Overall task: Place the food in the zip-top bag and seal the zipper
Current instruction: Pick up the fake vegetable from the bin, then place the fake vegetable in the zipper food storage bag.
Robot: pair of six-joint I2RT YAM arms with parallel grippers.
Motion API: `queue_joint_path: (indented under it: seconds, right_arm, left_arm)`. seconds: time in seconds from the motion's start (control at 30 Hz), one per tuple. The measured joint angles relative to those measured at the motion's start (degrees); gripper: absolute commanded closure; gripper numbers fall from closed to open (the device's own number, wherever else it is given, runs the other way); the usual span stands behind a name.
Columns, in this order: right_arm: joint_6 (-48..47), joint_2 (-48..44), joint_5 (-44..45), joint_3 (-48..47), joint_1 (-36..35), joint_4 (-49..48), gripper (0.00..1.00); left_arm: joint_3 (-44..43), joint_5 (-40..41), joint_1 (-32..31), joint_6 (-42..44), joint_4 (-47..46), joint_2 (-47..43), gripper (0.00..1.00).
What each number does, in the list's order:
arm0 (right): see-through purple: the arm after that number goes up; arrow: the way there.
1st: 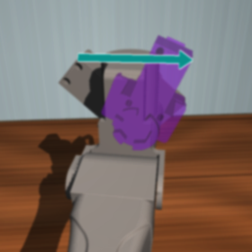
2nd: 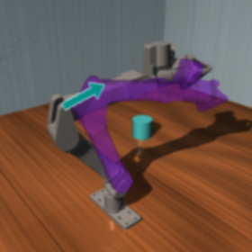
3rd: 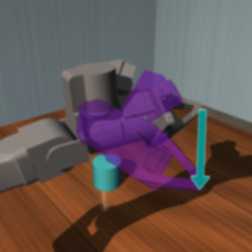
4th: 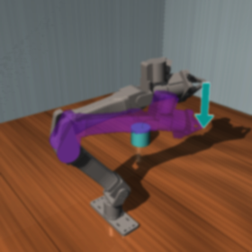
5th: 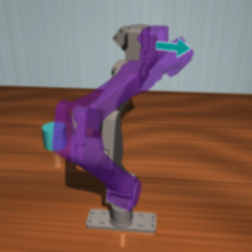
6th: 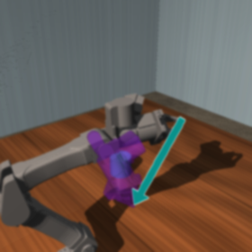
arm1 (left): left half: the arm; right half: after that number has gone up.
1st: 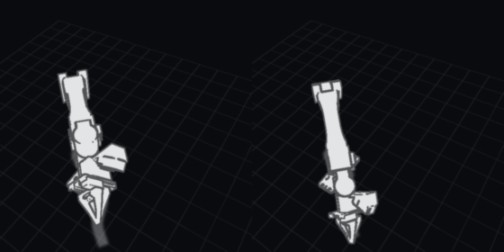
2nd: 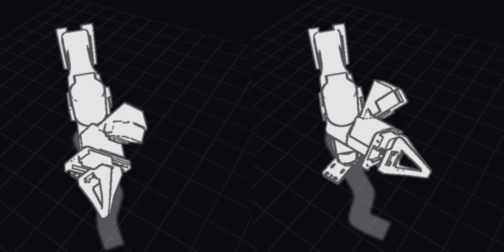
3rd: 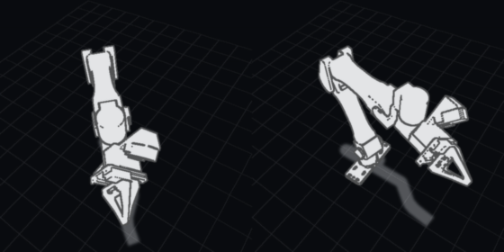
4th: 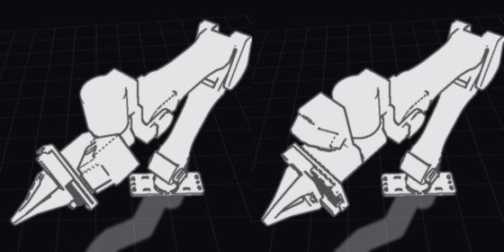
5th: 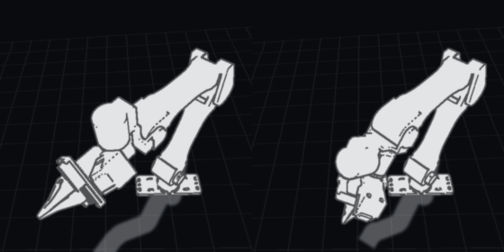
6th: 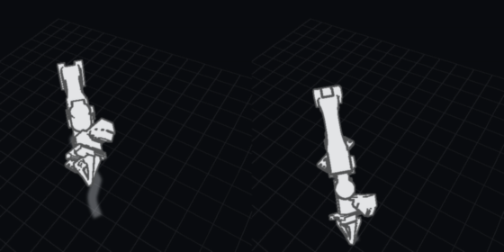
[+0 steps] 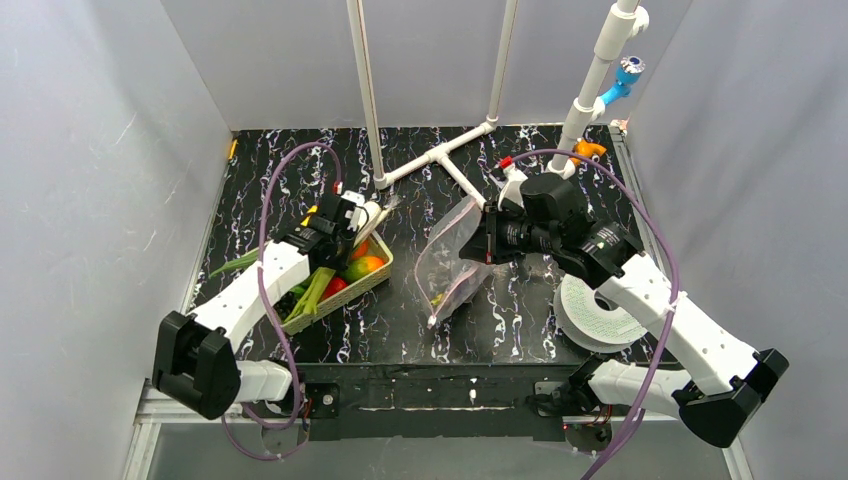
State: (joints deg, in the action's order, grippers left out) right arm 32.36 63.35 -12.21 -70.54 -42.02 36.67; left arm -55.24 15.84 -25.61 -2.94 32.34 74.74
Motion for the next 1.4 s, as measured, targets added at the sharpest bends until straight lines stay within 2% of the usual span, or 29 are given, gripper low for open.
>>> queue_joint_path:
  seconds: [0.2, 0.37, 0.53, 0.67, 0.77, 1.03, 1.2, 1.4]
  right_arm:
    - [0.0, 0.4, -0.2, 0.0, 0.0, -0.1, 0.99]
    - [0.0, 0.4, -0.2, 0.0, 0.0, -0.1, 0.99]
    - [-0.2, 1.1, 0.0, -0.8, 0.0, 0.0, 0.99]
    - [-1.3, 3.0, 0.9, -3.7, 0.0, 0.7, 0.99]
    - [-2.5, 3.8, 2.6, -5.3, -0.1, 1.5, 0.99]
    - [-7.4, 5.9, 10.9, -10.7, -0.9, 5.8, 0.99]
    - [-11.2, 8.3, 14.7, -13.7, -2.1, 7.0, 0.99]
    - [-15.9, 11.4, 18.9, -16.7, -5.9, 7.0, 0.99]
  left_arm:
    - [-2.0, 0.9, 0.0, 0.9, 3.1, -5.1, 0.94]
    - [-8.2, 1.0, 0.0, 0.8, 7.2, -10.3, 1.0]
    - [-15.4, -3.1, 0.0, -0.3, 11.1, -15.7, 1.0]
    - [-20.4, -14.2, 0.0, -2.8, 12.4, -19.6, 1.0]
    - [-23.3, -25.8, 0.0, -5.9, 12.2, -21.1, 1.0]
    - [-26.1, -54.7, 0.0, -14.9, 11.1, -17.5, 1.0]
    - [-24.4, -65.2, 0.0, -20.4, 11.0, -13.9, 1.0]
    - [-19.7, -69.1, -1.0, -24.9, 11.2, -12.2, 1.0]
